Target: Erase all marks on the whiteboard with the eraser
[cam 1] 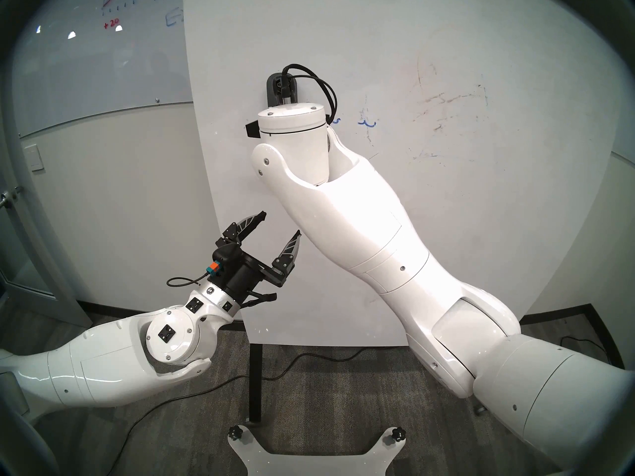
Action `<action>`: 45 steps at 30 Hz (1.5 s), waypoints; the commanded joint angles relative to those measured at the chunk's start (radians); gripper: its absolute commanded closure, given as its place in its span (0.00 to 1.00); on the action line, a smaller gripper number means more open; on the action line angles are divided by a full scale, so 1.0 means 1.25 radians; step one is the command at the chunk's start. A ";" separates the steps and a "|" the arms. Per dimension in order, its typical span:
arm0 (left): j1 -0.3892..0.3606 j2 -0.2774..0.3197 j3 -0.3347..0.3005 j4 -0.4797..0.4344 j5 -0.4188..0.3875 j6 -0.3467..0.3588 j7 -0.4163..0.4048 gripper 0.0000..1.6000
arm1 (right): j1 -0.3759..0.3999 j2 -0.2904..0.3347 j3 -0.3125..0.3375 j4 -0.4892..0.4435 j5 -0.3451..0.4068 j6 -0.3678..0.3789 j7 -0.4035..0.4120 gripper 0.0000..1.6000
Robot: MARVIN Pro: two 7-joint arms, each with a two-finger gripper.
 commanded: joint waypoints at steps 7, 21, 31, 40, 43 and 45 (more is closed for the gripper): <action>-0.007 0.000 -0.008 -0.008 0.000 -0.006 0.001 0.00 | -0.024 0.080 0.051 -0.021 -0.026 -0.013 -0.043 1.00; -0.007 0.000 -0.007 -0.008 0.000 -0.006 0.001 0.00 | -0.056 0.103 0.063 -0.061 -0.027 -0.014 -0.044 1.00; -0.007 0.000 -0.007 -0.008 0.000 -0.006 0.001 0.00 | -0.068 0.110 0.070 -0.077 -0.028 -0.014 -0.044 1.00; -0.008 0.000 -0.007 -0.008 0.000 -0.006 0.001 0.00 | -0.070 0.123 0.078 -0.082 -0.026 -0.011 -0.035 1.00; -0.008 0.000 -0.007 -0.008 0.000 -0.006 0.001 0.00 | -0.073 0.134 0.085 -0.084 -0.023 -0.010 -0.030 1.00; -0.008 0.000 -0.007 -0.008 0.000 -0.006 0.001 0.00 | -0.074 0.139 0.088 -0.088 -0.022 -0.008 -0.029 1.00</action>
